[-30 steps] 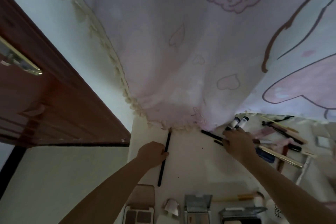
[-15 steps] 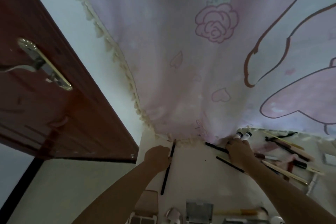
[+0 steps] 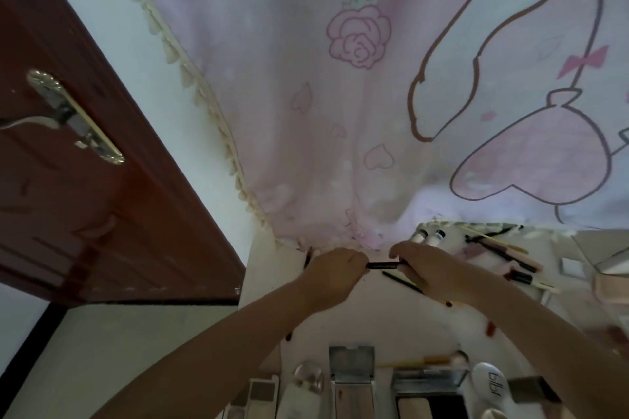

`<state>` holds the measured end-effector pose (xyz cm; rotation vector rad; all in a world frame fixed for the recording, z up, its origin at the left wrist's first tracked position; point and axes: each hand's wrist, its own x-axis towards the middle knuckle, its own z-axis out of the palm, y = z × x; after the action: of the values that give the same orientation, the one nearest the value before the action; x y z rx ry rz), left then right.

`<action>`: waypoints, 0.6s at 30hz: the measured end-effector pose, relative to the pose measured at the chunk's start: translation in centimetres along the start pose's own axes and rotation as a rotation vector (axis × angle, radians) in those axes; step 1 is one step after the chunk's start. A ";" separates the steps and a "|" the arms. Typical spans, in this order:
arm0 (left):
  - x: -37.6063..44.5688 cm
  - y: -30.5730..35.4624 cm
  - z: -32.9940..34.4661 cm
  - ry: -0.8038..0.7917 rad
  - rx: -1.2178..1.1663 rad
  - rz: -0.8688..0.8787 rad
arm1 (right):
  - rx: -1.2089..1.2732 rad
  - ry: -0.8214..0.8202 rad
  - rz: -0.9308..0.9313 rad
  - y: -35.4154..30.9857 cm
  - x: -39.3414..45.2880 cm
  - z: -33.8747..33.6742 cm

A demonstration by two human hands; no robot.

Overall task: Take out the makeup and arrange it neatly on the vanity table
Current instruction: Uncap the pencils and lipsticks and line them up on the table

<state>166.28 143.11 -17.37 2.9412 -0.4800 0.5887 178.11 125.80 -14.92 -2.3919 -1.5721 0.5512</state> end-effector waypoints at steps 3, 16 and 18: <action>-0.4 -0.9 -1.5 -0.038 0.028 0.015 | -0.097 -0.168 -0.008 -1.4 0.4 -0.2; -4.9 -4.1 -3.3 -0.254 -0.017 -0.479 | 0.001 0.087 -0.042 -1.3 1.1 -1.8; -4.7 -3.4 -3.2 -0.234 0.008 -0.468 | 0.050 0.106 -0.094 -2.2 1.7 -1.2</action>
<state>162.14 148.15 -16.41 2.9829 0.1982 0.1919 177.37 128.25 -13.30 -2.2581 -1.5965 0.4325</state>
